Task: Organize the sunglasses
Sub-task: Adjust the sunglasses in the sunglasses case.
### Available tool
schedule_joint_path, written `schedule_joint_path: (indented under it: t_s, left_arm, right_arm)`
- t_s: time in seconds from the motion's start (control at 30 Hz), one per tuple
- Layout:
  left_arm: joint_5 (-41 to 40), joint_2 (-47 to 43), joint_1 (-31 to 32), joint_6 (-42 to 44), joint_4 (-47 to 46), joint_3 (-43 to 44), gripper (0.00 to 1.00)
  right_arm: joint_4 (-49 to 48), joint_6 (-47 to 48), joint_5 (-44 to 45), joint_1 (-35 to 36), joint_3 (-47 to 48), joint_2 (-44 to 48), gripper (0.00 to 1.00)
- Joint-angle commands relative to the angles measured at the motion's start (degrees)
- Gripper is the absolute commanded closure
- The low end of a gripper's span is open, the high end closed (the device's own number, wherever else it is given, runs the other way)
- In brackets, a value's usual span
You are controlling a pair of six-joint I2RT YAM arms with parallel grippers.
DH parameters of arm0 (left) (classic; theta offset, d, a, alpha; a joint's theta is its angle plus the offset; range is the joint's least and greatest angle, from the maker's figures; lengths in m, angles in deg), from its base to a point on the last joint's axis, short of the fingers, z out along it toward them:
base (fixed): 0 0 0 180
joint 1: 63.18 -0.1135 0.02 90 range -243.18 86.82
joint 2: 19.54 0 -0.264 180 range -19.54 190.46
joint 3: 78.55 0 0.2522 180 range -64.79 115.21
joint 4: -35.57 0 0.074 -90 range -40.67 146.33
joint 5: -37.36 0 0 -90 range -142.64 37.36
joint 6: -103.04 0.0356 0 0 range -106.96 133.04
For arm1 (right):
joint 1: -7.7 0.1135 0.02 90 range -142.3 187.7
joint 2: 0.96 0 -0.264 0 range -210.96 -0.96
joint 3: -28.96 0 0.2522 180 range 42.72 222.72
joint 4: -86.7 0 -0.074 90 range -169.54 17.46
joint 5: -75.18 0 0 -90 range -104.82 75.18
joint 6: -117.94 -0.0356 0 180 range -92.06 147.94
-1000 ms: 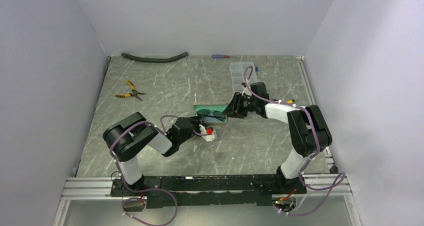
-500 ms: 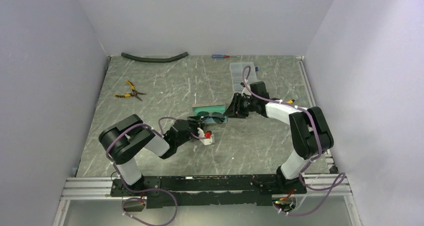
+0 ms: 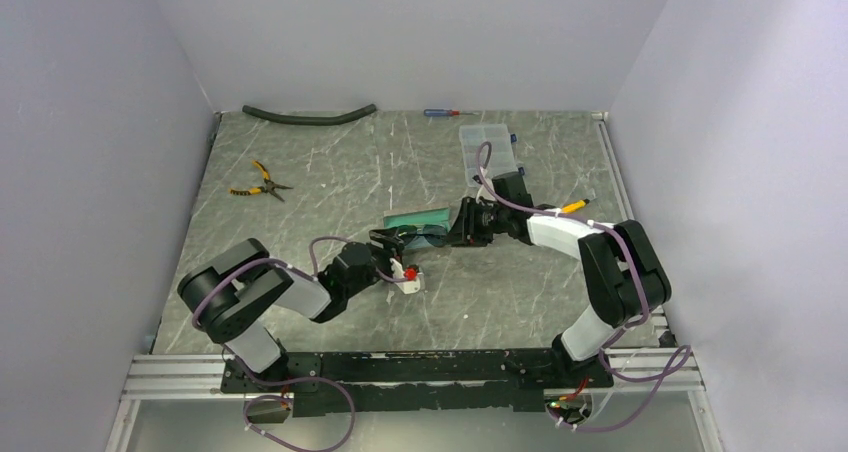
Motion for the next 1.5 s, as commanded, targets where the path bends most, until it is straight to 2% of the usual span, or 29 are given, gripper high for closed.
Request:
schedule_joint_path:
  t_s: [0.0, 0.1, 0.23, 0.33, 0.43, 0.53, 0.7, 0.8, 0.9, 1.2, 1.47]
  left_arm:
    - [0.33, -3.82, 0.39, -0.37, 1.06, -0.59, 0.32]
    - [1.08, -9.1, 0.41, -2.11, 7.61, 0.17, 0.31]
    - [4.6, -22.36, -0.12, -11.72, 34.97, 7.01, 0.3]
    - [8.2, -28.0, -0.35, -20.09, 47.49, 10.12, 0.29]
    - [9.67, -28.23, -3.52, -28.21, 55.65, 14.39, 0.3]
    - [15.09, -23.89, -11.16, -33.97, 61.72, 20.14, 0.31]
    - [19.37, -13.9, -19.79, -35.7, 62.36, 28.87, 0.33]
    - [21.46, -12.44, -20.3, -29.63, 57.99, 28.73, 0.32]
    - [23.55, -10.82, -20.31, -23.89, 58.4, 29.19, 0.32]
    - [26.22, -5.64, -20.33, -21.72, 56.84, 31.16, 0.36]
    - [26.76, -3.44, -20.31, -19.69, 52.74, 30.79, 0.6]
  right_arm:
    - [-4.16, -0.96, 1.38, 0.16, -0.4, 1.61, 0.63]
    - [-3.15, -0.74, 2.16, 0.19, -0.2, 1.75, 0.63]
    - [-2.96, -1.14, 4.56, 0.55, -1.39, 3.03, 0.65]
    - [-5.18, -3.1, 5.05, 0.56, -2.75, 3.41, 0.66]
    - [-6.83, -4.88, 5.49, 0.89, -3.07, 3.22, 0.68]
    - [-8.01, -6.22, 6.32, 1.84, -3.22, 2.98, 0.69]
    - [-11.01, -9.29, 8.46, 3.49, -4.63, 1.7, 0.7]
    - [-10.22, -10.09, 9.84, 4.06, -3.61, 0.36, 0.7]
    - [-10.12, -10.07, 11.2, 4.34, -3.41, 0.3, 0.69]
    - [-6.63, -8.09, 13.13, 4.36, -0.16, -1.63, 0.67]
    - [-6.37, -7.73, 13.59, 4.39, 1.77, -3.78, 0.67]
